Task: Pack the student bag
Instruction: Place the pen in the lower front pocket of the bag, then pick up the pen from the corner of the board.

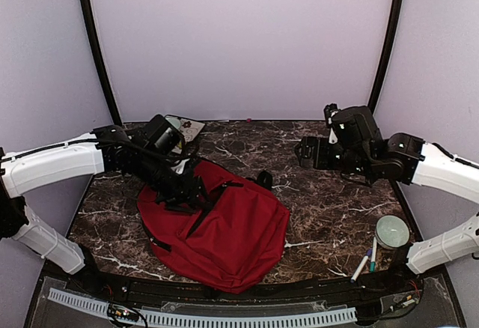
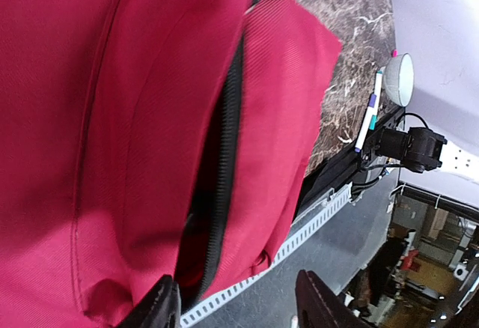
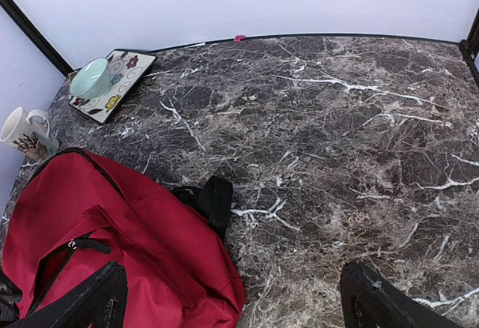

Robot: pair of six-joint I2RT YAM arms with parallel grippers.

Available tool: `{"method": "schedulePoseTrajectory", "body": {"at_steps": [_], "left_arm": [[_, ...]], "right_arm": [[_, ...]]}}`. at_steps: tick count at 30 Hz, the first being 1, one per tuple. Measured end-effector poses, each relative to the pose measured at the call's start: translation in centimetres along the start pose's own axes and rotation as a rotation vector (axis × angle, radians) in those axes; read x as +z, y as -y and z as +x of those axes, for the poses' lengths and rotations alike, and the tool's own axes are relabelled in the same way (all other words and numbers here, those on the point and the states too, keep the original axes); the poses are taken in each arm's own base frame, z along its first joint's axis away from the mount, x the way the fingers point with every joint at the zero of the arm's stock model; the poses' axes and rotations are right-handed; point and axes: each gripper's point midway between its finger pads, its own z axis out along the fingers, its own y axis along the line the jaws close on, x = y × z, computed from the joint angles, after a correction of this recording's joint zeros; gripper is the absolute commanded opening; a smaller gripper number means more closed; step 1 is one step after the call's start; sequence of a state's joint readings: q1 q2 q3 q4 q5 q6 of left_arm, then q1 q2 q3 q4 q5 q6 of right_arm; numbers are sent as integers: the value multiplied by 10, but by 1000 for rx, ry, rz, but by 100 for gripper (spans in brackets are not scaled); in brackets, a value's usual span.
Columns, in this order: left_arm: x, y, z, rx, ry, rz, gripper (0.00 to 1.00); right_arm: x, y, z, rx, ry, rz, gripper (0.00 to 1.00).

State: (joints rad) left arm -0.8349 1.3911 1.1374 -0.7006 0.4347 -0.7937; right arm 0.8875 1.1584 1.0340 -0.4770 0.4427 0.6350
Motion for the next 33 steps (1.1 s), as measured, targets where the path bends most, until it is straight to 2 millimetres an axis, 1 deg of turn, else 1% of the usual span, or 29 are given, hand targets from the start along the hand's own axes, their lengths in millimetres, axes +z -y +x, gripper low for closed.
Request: {"method": "schedulePoseTrajectory", "body": {"at_steps": [3, 5, 9, 13, 17, 19, 23, 24, 26, 29, 30, 33], "left_arm": [[-16, 8, -8, 44, 44, -18, 56], [-22, 9, -11, 64, 64, -35, 56], [-28, -1, -13, 76, 87, -99, 56], [-33, -12, -14, 72, 107, -156, 55], [-43, -16, -15, 78, 149, -184, 55], [-48, -18, -15, 79, 165, -196, 55], [-53, -24, -17, 78, 191, -226, 56], [-53, -24, -18, 77, 192, -231, 58], [-54, -27, -19, 74, 201, -244, 69], [-55, -30, -21, 67, 217, -265, 92], [-56, -32, -23, 60, 227, -273, 98], [-59, -36, -27, 37, 256, -297, 99]], "right_arm": [[-1, 0, -4, 5, 6, 7, 100], [-1, 1, -4, 8, 0, 22, 100], [4, 8, 4, 18, -54, 70, 100], [15, 26, 26, 48, -174, 144, 100], [22, 40, 49, 60, -322, 193, 100], [21, 46, 59, 70, -384, 210, 100], [12, 59, 82, 131, -502, 251, 100], [11, 64, 87, 149, -524, 261, 100], [10, 75, 107, 189, -588, 292, 100], [4, 93, 136, 231, -677, 352, 99], [2, 98, 146, 247, -706, 369, 99], [-1, 113, 162, 301, -753, 411, 97]]}}
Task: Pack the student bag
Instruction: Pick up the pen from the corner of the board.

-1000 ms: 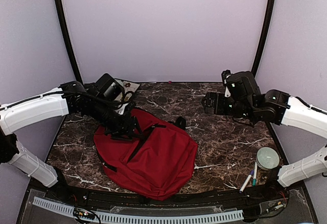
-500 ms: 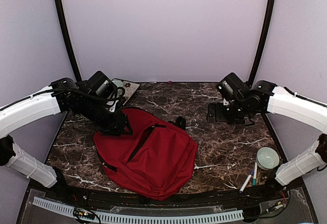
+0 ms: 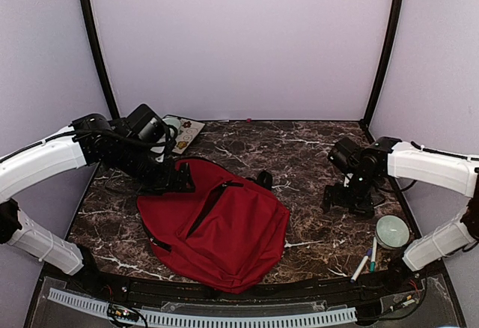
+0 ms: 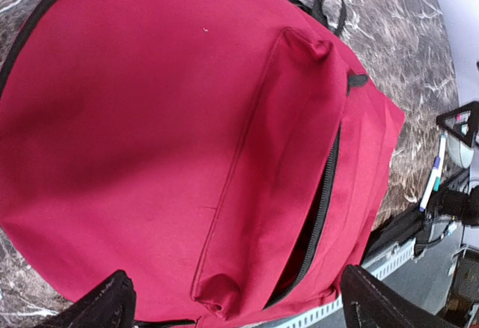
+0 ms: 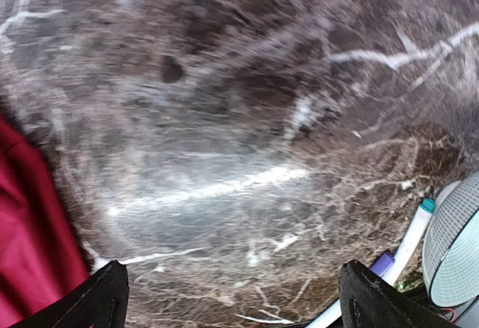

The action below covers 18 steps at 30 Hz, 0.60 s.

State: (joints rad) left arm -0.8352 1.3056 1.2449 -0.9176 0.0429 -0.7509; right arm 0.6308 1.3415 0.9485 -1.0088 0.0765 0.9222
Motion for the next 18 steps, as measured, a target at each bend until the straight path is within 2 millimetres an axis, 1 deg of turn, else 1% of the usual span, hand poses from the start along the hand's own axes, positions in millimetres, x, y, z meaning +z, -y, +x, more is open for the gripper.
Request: {"method": "schedulePoseTrajectory", "body": {"at_steps": [2, 5, 11, 16, 17, 18], "left_arm": [[-1, -2, -3, -9, 17, -12, 98], [-6, -5, -6, -18, 45, -21, 98], [-9, -5, -10, -19, 68, -18, 97], [-9, -3, -12, -17, 77, -9, 96], [-10, -2, -13, -16, 81, -5, 96], [-10, -1, -13, -15, 83, -2, 96]], "right_arm": [[9, 11, 5, 35, -35, 18, 96], [16, 23, 13, 67, -74, 42, 93], [11, 25, 23, 80, -104, 15, 88], [13, 38, 41, 107, -139, 12, 82], [15, 41, 46, 113, -152, 19, 78], [16, 43, 49, 115, -162, 26, 76]]}}
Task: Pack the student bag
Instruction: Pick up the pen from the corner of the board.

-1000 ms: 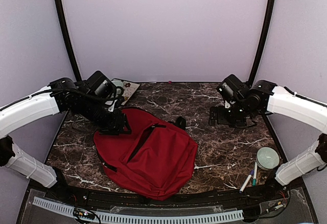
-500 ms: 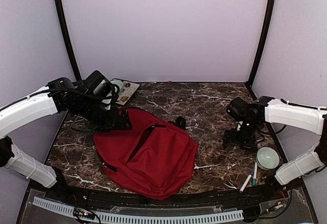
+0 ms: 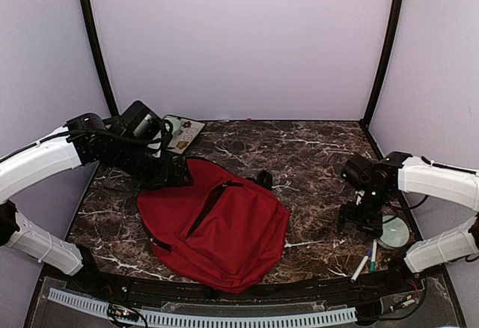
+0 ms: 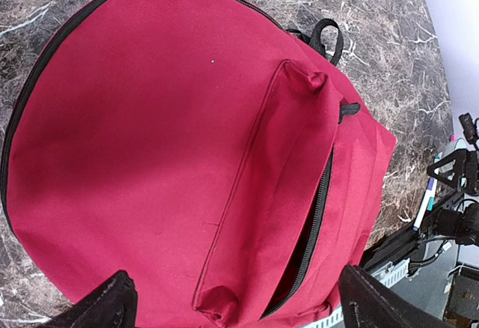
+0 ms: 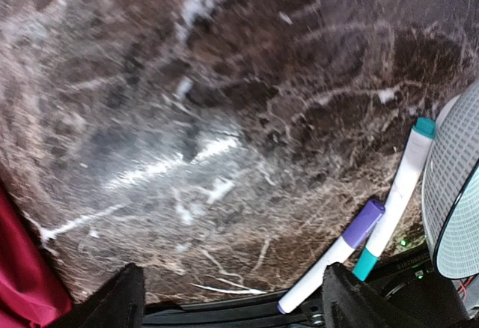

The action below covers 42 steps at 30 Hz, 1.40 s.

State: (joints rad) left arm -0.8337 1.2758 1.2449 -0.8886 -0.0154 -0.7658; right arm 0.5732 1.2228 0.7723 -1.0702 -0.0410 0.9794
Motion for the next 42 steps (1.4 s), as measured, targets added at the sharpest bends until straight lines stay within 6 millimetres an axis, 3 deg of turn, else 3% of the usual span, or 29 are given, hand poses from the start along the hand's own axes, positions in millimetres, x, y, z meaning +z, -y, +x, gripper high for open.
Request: {"method": "schedulePoseTrajectory", "body": {"at_steps": [9, 15, 23, 31, 33, 38, 42], "left_arm": [[7, -1, 0, 7, -13, -9, 96], [11, 0, 0, 16, -25, -9, 95], [17, 4, -5, 43, -35, -15, 95], [21, 1, -8, 86, -49, -27, 95], [21, 2, -11, 100, -47, -26, 95], [23, 4, -17, 133, -48, -26, 95], [27, 6, -25, 160, -55, -28, 95]], "right_arm": [[25, 27, 35, 38, -123, 61, 68], [37, 35, 52, 17, -192, 147, 74], [45, 34, 67, -2, -237, 186, 78], [49, 30, 76, 30, -287, 156, 73], [51, 27, 81, 40, -302, 120, 65], [54, 18, 82, 67, -295, 42, 25], [53, 1, 70, 52, -234, -29, 5]]}}
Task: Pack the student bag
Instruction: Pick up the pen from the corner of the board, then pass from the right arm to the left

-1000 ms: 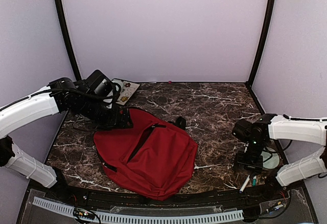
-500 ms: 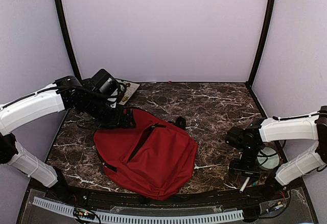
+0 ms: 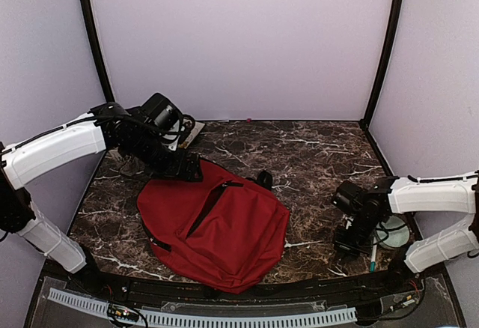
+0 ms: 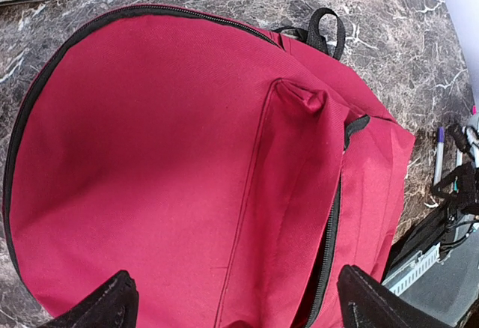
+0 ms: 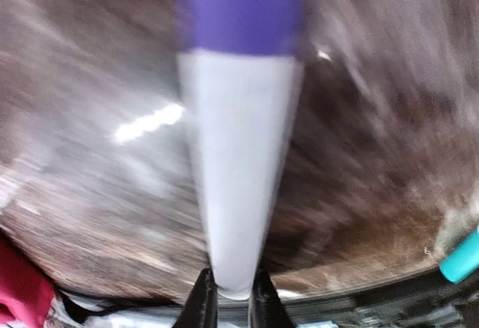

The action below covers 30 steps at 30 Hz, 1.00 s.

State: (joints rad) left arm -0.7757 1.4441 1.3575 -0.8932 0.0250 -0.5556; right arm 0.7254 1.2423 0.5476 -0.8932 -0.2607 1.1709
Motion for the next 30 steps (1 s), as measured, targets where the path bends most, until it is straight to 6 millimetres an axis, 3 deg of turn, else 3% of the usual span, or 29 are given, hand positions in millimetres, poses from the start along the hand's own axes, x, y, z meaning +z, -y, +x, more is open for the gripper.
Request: {"method": "schedulePoseTrajectory", "body": {"at_steps": [2, 11, 14, 17, 20, 24, 30], "left_arm": [[2, 1, -4, 11, -3, 0, 95], [3, 9, -23, 66, 2, 16, 93], [-3, 16, -28, 87, 14, 45, 90], [-11, 28, -35, 112, 31, 105, 88], [-22, 47, -41, 135, 44, 195, 86], [-46, 79, -53, 158, 75, 357, 81], [-66, 122, -58, 174, 54, 594, 71]], "right_arm": [[-3, -16, -11, -26, 52, -50, 0], [-17, -86, -56, -202, 175, -74, 0], [-39, -122, -70, -302, 241, -117, 0], [-75, -166, -76, -426, 334, -215, 0], [-104, -200, -71, -552, 408, -290, 0], [-131, -236, -47, -750, 486, -357, 0], [-140, -258, -10, -1013, 544, -396, 0]]}}
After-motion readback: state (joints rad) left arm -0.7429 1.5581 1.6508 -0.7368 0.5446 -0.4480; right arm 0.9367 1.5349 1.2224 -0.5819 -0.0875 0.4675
